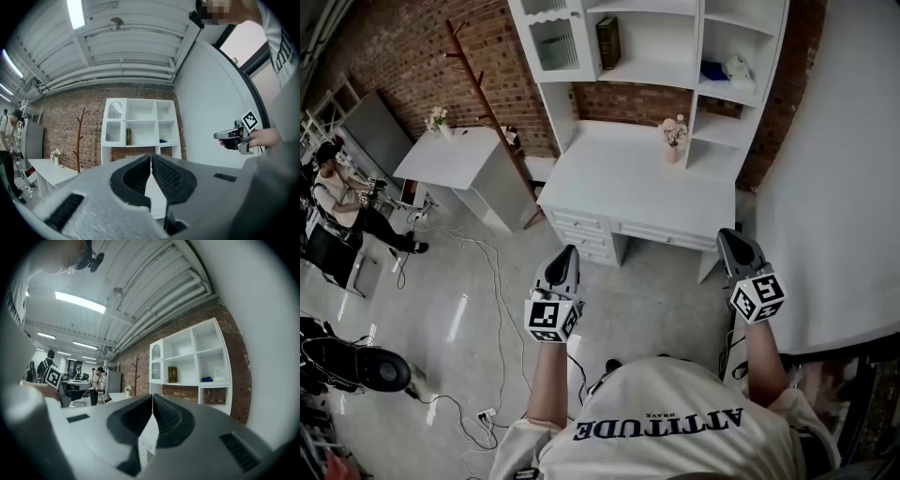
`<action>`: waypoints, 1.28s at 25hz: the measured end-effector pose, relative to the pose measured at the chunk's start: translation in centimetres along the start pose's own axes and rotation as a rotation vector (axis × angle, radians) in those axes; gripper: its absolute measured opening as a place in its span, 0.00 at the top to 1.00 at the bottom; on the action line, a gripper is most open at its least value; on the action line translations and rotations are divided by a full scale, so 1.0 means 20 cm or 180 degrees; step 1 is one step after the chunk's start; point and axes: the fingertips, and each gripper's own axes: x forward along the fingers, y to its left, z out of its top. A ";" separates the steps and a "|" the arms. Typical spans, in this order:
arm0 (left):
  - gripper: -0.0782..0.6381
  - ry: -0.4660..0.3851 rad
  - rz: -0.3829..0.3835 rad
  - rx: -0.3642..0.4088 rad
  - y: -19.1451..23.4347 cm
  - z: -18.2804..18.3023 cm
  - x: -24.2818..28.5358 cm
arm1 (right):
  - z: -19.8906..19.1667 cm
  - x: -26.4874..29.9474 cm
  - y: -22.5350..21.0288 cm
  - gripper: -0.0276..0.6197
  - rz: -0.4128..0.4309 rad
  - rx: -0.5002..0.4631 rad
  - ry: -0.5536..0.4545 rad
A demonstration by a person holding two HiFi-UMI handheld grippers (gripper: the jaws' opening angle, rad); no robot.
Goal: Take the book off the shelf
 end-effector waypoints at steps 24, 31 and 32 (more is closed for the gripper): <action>0.85 0.0203 0.0199 -0.0098 -0.30 -0.11 0.09 | -0.15 -0.07 -0.29 0.91 0.0116 0.0075 0.0136; 0.85 0.0263 0.0238 -0.0110 -0.39 -0.17 0.13 | -0.19 -0.05 -0.36 0.91 0.0197 0.0109 0.0131; 0.85 0.0263 0.0243 -0.0113 -0.40 -0.17 0.14 | -0.20 -0.04 -0.37 0.91 0.0209 0.0108 0.0131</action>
